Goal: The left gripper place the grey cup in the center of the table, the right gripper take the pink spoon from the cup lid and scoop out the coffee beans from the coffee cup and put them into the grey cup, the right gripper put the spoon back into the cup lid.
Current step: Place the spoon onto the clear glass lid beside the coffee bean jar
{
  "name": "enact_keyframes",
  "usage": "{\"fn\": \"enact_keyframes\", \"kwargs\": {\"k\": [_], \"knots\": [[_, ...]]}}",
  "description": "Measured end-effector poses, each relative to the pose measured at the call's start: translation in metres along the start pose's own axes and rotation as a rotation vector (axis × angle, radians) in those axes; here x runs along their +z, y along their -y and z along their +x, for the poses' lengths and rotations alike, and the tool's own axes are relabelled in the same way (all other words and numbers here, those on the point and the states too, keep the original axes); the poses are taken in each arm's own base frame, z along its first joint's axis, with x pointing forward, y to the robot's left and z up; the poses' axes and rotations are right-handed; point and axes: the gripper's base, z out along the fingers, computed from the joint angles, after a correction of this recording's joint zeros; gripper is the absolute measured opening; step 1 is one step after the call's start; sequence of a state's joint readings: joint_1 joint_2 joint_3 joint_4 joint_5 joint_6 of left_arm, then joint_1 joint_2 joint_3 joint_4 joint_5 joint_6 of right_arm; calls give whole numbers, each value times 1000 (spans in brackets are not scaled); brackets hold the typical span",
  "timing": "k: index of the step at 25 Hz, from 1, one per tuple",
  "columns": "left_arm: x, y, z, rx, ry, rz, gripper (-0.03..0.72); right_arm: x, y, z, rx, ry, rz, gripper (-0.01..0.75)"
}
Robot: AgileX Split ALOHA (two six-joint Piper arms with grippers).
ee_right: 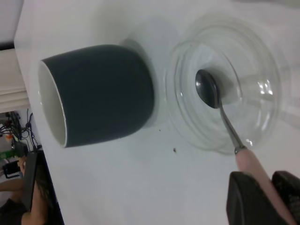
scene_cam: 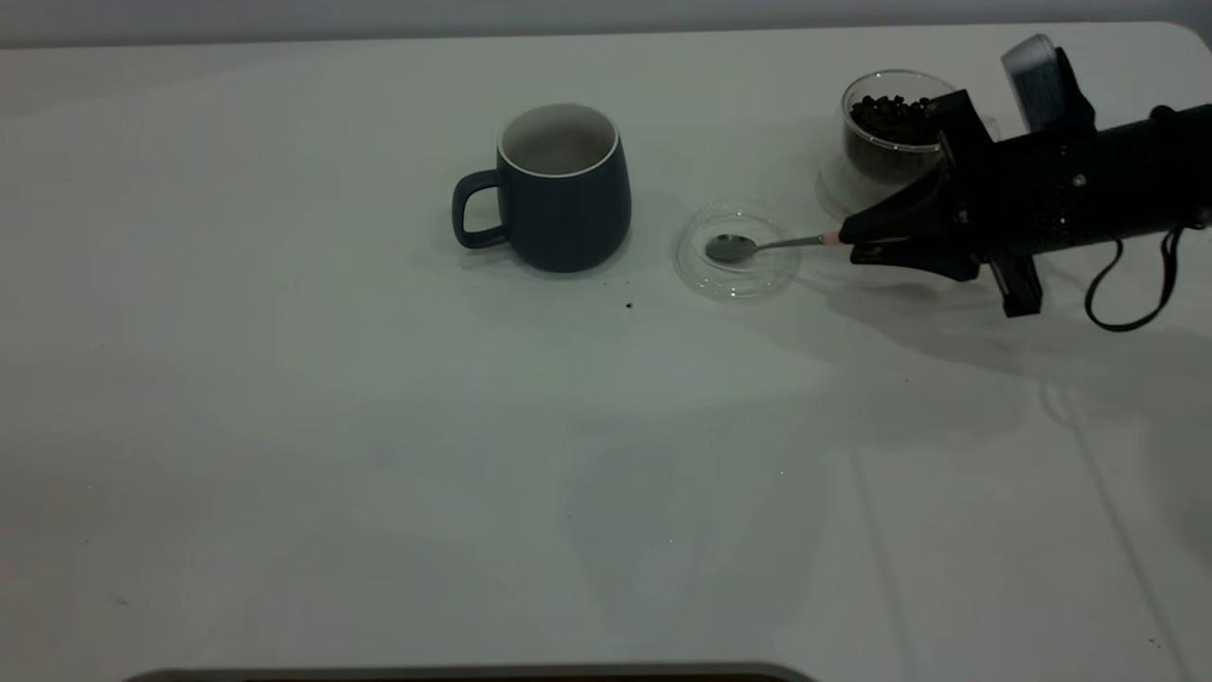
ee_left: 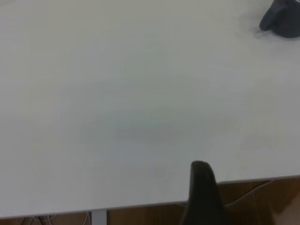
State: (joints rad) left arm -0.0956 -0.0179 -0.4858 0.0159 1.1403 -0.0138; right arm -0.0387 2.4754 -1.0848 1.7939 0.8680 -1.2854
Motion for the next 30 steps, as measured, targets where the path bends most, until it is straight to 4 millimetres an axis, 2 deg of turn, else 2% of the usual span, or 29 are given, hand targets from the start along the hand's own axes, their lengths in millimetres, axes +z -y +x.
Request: {"fn": "enact_keyframes", "kwargs": {"k": [19, 30], "knots": [[0, 0, 0, 0, 0, 0, 567, 9, -7, -5, -46, 2, 2, 102], [0, 0, 0, 0, 0, 0, 567, 18, 2, 2, -53, -28, -26, 102]]}}
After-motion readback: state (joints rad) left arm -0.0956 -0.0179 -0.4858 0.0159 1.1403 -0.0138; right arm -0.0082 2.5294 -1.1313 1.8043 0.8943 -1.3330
